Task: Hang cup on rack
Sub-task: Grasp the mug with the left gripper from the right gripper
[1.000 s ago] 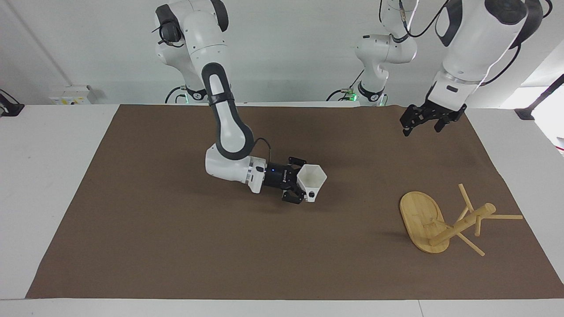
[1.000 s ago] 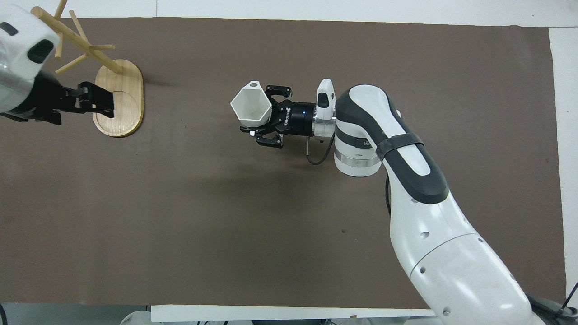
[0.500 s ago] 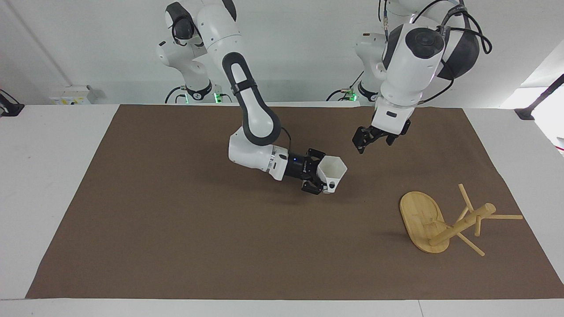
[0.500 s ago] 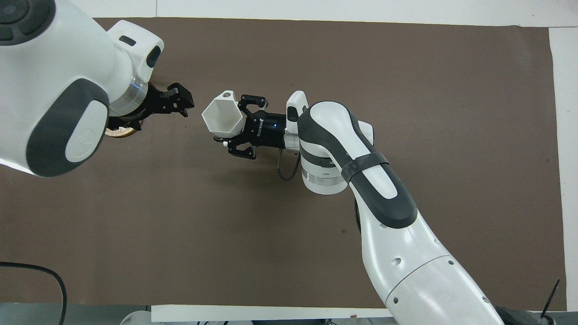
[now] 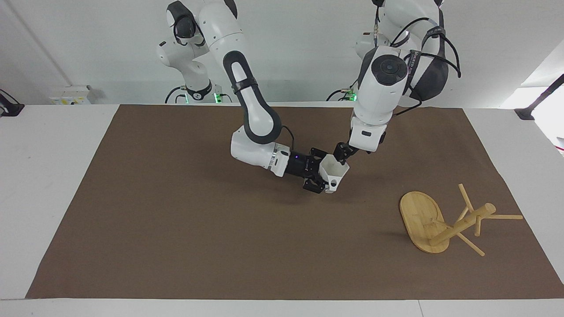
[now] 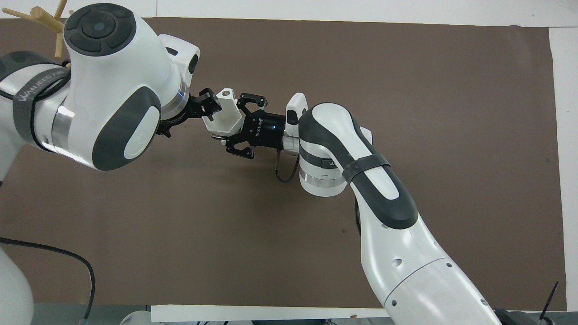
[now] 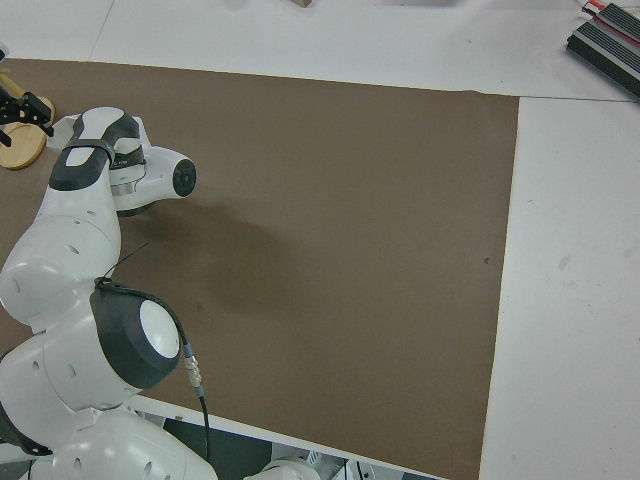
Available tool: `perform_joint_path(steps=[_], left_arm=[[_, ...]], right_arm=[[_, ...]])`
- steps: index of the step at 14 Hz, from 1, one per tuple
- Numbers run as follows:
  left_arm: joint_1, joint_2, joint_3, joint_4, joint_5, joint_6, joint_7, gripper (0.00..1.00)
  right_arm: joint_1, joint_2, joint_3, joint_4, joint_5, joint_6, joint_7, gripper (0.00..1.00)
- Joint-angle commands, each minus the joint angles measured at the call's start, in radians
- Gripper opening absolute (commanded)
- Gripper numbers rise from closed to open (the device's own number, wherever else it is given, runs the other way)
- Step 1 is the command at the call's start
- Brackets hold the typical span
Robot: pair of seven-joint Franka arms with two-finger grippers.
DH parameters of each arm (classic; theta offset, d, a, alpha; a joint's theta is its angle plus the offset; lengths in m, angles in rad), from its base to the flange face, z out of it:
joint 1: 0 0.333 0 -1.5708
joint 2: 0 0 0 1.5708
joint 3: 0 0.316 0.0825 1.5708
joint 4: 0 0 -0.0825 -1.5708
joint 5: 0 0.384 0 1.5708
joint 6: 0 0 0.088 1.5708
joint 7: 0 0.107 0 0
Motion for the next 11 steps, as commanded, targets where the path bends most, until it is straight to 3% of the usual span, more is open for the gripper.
perform_joint_path(steps=[1,7,8,11], left_arm=[[-0.017,-0.009,0.007,-0.017,0.009,0.033,-0.049,0.93],[-0.026,-0.009,0.005,-0.063,-0.006,0.112,-0.073,0.73],[-0.026,-0.01,0.005,-0.063,-0.009,0.107,-0.073,0.65],[-0.026,-0.01,0.005,-0.065,-0.029,0.11,-0.075,0.19]], right_arm=[[-0.005,-0.021,0.004,-0.026,0.027,-0.005,-0.036,0.28],[-0.005,-0.021,0.004,-0.026,0.027,-0.003,-0.036,0.28],[-0.005,-0.021,0.004,-0.026,0.027,-0.003,-0.037,0.28],[-0.005,-0.021,0.004,-0.026,0.027,0.0,-0.036,0.28]])
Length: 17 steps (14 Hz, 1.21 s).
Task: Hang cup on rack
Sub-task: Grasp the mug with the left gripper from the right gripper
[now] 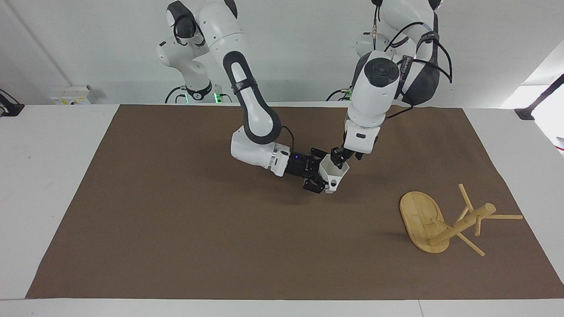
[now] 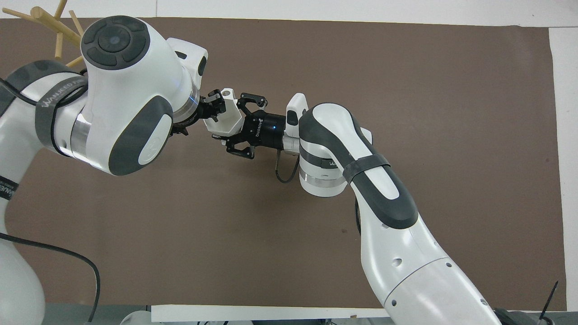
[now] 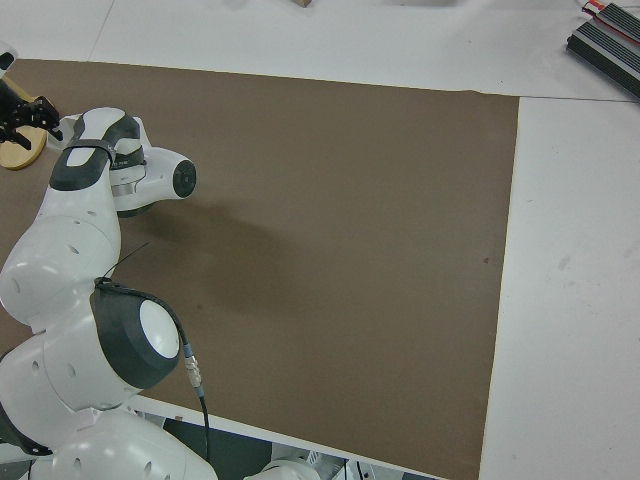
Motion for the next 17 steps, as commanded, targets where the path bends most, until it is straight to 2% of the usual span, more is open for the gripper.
perform_joint_path(steps=[1,4,6,8,9,10,17], left_arm=[[-0.008,-0.011,0.005,-0.023,-0.02,0.028,-0.016,0.13],[-0.02,-0.019,0.005,-0.049,-0.046,0.058,-0.038,0.01],[-0.02,-0.022,0.005,-0.07,-0.046,0.103,-0.064,0.0],[-0.02,-0.022,0.005,-0.069,-0.047,0.103,-0.065,0.0],[-0.02,-0.021,0.007,-0.066,-0.046,0.102,-0.065,0.0],[-0.019,-0.021,0.007,-0.063,-0.046,0.102,-0.065,0.0],[-0.02,-0.018,0.01,-0.059,-0.044,0.108,-0.087,0.0]], right_arm=[[-0.005,-0.021,0.004,-0.025,0.026,0.0,-0.029,0.28],[-0.005,-0.021,0.004,-0.025,0.026,0.0,-0.029,0.29],[-0.005,-0.021,0.004,-0.025,0.026,0.001,-0.029,0.31],[-0.007,-0.021,0.004,-0.025,0.026,0.001,-0.027,0.4],[-0.008,-0.021,0.004,-0.025,0.026,0.003,-0.026,0.62],[-0.008,-0.021,0.004,-0.023,0.026,0.001,-0.026,0.99],[-0.016,-0.021,0.003,-0.023,0.026,0.001,-0.023,1.0]])
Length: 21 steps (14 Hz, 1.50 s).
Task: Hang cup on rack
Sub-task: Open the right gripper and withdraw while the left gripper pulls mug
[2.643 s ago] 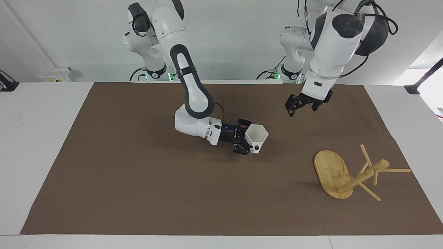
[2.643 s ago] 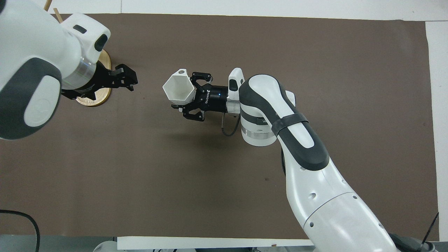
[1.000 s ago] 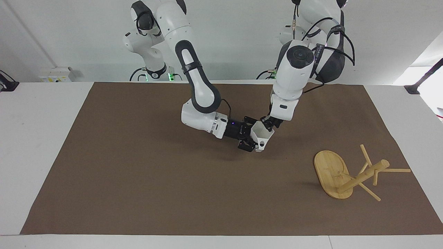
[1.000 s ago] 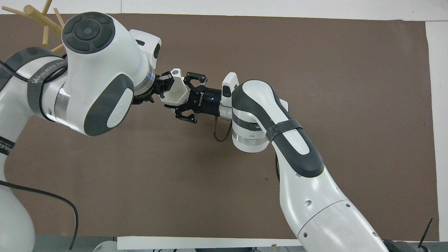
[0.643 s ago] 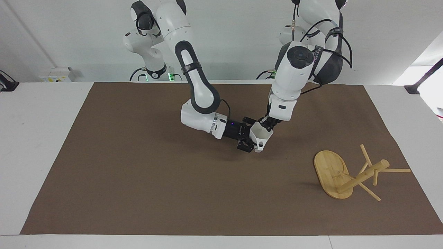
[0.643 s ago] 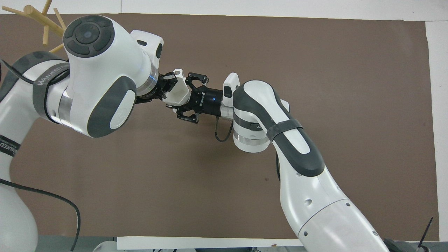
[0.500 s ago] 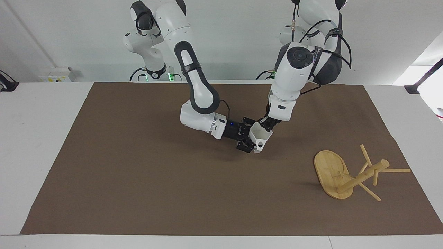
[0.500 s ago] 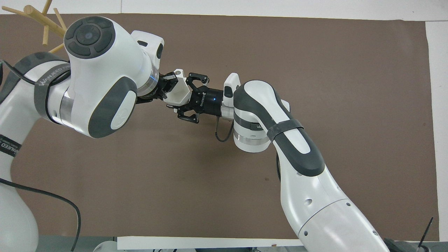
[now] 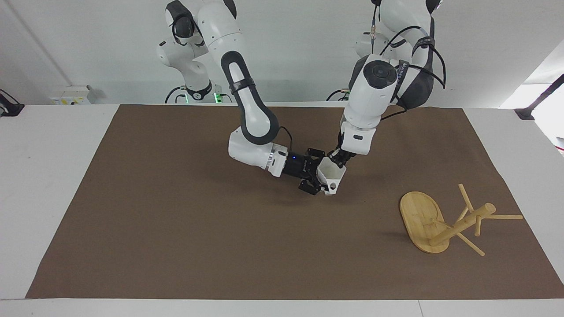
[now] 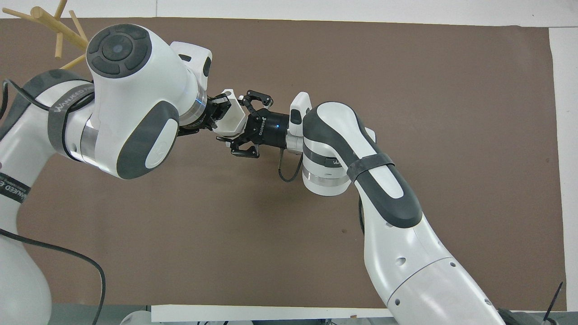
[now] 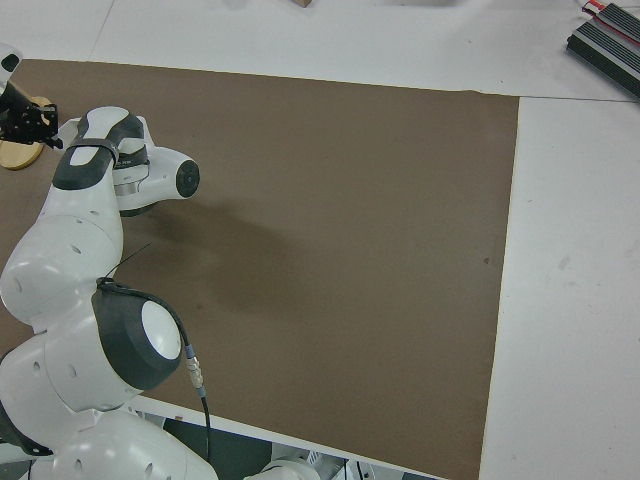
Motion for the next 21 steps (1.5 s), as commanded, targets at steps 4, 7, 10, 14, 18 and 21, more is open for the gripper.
perform_joint_path(steps=[4,7,10,14,18,21], left_arm=[[-0.008,-0.015,0.013,-0.022,0.014,0.032,-0.054,0.0],[0.004,-0.042,0.017,-0.034,0.021,0.069,-0.057,0.0],[0.044,-0.145,0.02,-0.152,0.026,0.188,-0.055,0.0],[0.133,-0.373,0.019,-0.5,0.044,0.523,-0.038,0.0],[0.163,-0.469,0.019,-0.73,0.044,0.85,-0.038,0.0],[0.208,-0.487,0.013,-0.806,0.044,0.998,-0.043,0.0]], right_arm=[[-0.057,-0.016,0.004,-0.016,0.005,-0.013,-0.015,1.0],[-0.065,-0.016,0.004,-0.016,0.004,-0.014,-0.014,1.0],[-0.071,-0.016,0.004,-0.014,0.002,-0.017,-0.014,1.0],[-0.142,-0.016,0.001,-0.013,-0.085,-0.066,-0.003,1.0],[-0.34,-0.022,-0.006,0.001,-0.405,-0.27,0.164,1.0],[-0.515,-0.089,-0.009,0.026,-0.791,-0.396,0.331,1.0]])
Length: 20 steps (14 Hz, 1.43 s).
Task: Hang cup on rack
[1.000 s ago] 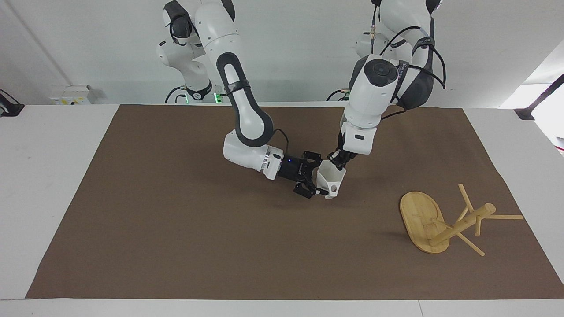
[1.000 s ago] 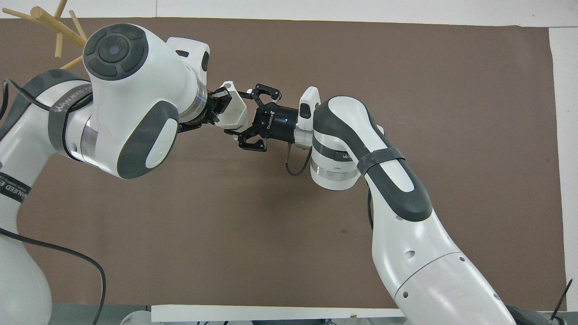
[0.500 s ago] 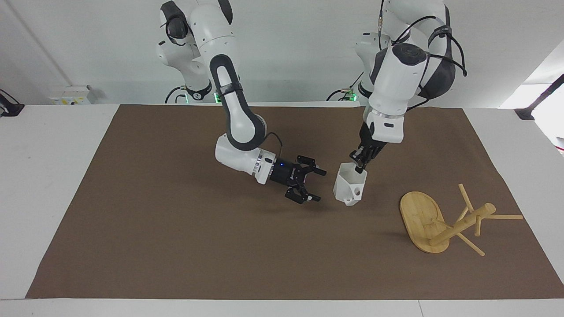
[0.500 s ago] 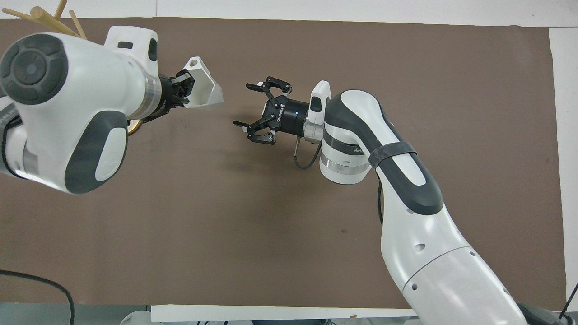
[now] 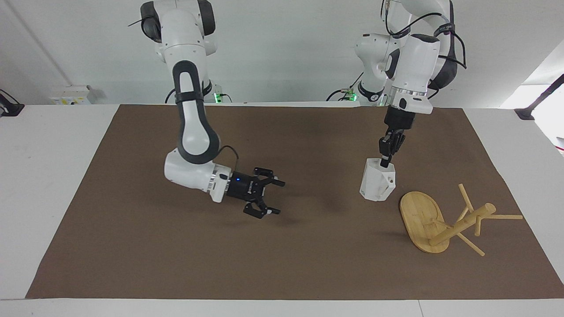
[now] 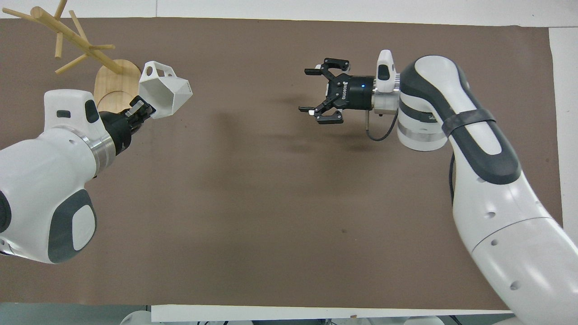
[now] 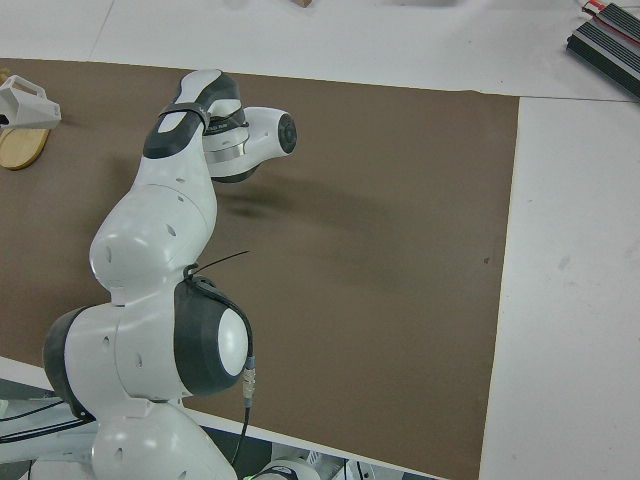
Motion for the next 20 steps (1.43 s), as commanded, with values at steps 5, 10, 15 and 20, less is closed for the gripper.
perform_joint_path(steps=[5,10,15,20], left_arm=[[0.075,0.107,-0.003,-0.038,0.018,0.278,0.023,0.0],[0.118,0.181,-0.004,0.022,0.029,0.272,0.156,0.0],[0.162,0.221,-0.009,0.07,0.027,0.25,0.209,0.0],[0.187,0.252,-0.012,0.105,-0.094,0.249,0.207,0.0]], right_arm=[[-0.28,-0.261,0.012,-0.007,-0.771,-0.216,0.229,1.0],[-0.398,-0.379,0.012,-0.006,-1.156,-0.285,0.362,1.0],[-0.436,-0.488,0.007,-0.003,-1.436,-0.336,0.695,1.0],[-0.427,-0.531,0.02,0.002,-1.495,-0.435,1.357,1.0]])
